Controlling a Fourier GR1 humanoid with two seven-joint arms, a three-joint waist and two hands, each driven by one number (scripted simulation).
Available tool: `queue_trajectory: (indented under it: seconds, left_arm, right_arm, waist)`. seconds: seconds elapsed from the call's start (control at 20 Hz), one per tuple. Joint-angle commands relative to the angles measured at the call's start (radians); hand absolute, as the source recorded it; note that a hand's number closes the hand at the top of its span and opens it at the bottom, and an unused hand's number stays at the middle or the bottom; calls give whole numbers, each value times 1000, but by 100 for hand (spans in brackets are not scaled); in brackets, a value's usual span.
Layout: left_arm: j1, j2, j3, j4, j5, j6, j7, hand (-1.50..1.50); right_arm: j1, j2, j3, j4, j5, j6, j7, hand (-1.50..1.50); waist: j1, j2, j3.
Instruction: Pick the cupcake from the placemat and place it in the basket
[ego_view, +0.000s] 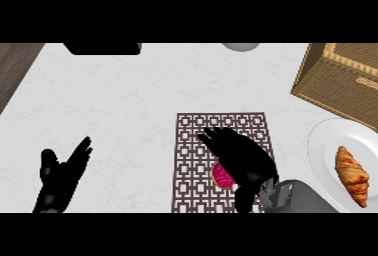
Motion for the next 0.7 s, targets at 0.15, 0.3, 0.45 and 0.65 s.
queue_trajectory:
  seconds: [0.15, 0.3, 0.45, 0.65]
  left_arm:
    - [0, -35, 15, 69, -7, -18, -6, 0]
    - [21, -27, 16, 112, -26, -51, -68, 0]
    - [5, -5, 53, 32, 9, -58, 35, 0]
    - [29, -95, -30, 11, -91, 27, 23, 0]
  right_arm:
    - [80, 10, 40, 76, 119, -51, -80, -150]
    - [4, 52, 8, 129, 109, 42, -40, -150]
    - [72, 64, 43, 124, 170, 11, -42, -150]
    - [24, 85, -38, 182, 152, 36, -101, -150]
  waist:
    - [-3, 5, -8]
    - [-1, 6, -8]
    - [-2, 5, -8]
    - [0, 6, -8]
